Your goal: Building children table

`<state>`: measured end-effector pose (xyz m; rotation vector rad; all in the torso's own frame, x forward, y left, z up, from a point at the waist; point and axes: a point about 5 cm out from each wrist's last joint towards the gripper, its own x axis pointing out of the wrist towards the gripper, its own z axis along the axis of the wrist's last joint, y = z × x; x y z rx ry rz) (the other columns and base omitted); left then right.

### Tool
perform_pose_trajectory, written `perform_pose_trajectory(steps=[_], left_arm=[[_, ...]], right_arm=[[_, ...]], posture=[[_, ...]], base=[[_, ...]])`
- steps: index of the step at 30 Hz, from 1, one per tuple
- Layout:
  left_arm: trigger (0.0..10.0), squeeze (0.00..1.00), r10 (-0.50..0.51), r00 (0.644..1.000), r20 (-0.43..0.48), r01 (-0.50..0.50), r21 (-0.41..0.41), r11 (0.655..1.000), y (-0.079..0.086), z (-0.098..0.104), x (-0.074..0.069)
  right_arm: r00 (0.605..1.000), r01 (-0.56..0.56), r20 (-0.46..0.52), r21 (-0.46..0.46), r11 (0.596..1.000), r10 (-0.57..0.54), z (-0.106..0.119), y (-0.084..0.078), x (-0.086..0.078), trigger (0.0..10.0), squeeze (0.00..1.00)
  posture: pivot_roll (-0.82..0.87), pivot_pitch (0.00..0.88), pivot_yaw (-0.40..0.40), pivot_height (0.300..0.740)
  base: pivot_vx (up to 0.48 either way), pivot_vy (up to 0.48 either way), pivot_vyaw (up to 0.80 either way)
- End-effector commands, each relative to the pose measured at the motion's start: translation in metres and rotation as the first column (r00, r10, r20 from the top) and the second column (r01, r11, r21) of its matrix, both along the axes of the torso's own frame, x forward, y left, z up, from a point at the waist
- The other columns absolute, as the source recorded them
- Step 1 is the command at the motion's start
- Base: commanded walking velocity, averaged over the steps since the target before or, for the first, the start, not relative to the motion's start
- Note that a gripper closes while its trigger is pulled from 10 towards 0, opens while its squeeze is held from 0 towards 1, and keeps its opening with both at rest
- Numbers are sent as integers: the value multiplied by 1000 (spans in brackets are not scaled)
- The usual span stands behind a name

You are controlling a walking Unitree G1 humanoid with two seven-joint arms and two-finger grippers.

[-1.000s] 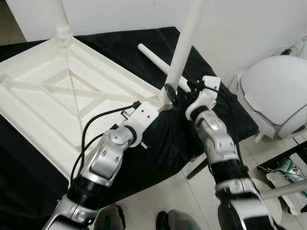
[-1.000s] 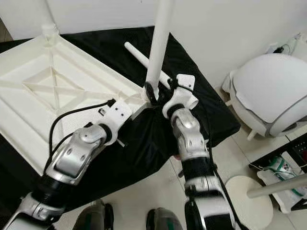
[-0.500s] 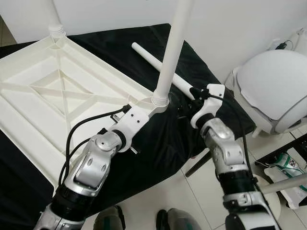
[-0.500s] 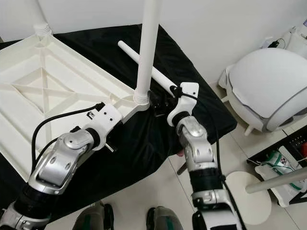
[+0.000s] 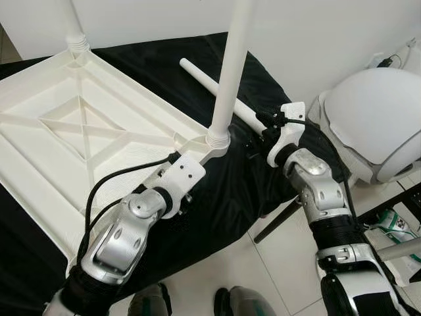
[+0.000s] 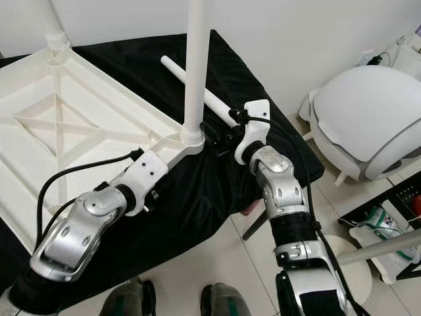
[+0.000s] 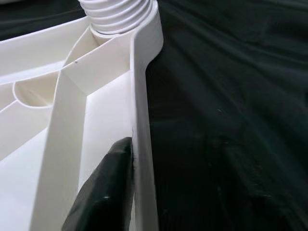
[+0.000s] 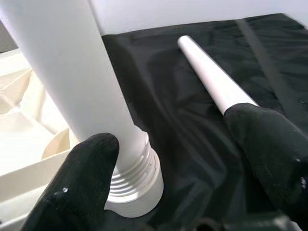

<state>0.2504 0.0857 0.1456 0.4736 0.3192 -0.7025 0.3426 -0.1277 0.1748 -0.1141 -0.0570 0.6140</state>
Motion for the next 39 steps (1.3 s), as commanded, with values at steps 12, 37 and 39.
perform_pose_trajectory(steps=[12, 37, 39], left_arm=[[10000, 0, -78, 996, 52, 89, -272, 958, -4, 44, 6], [10000, 0, -8, 999, 38, 21, -359, 933, -11, 45, 12], [10000, 0, -7, 999, 38, 21, -361, 932, -12, 45, 11]], right_arm=[[974, -226, -31, -40, 973, 225, 0, 6, 6, 10000, 0], [989, -151, -13, -55, 987, 150, -4, 26, 40, 10000, 0], [989, -149, -12, -54, 987, 148, -5, 27, 40, 10000, 0]], posture=[[-4, 30, -74, 740], [38, 3, -83, 740], [39, 4, -83, 740]], base=[[0, 0, 0], [0, 0, 0], [0, 0, 0]])
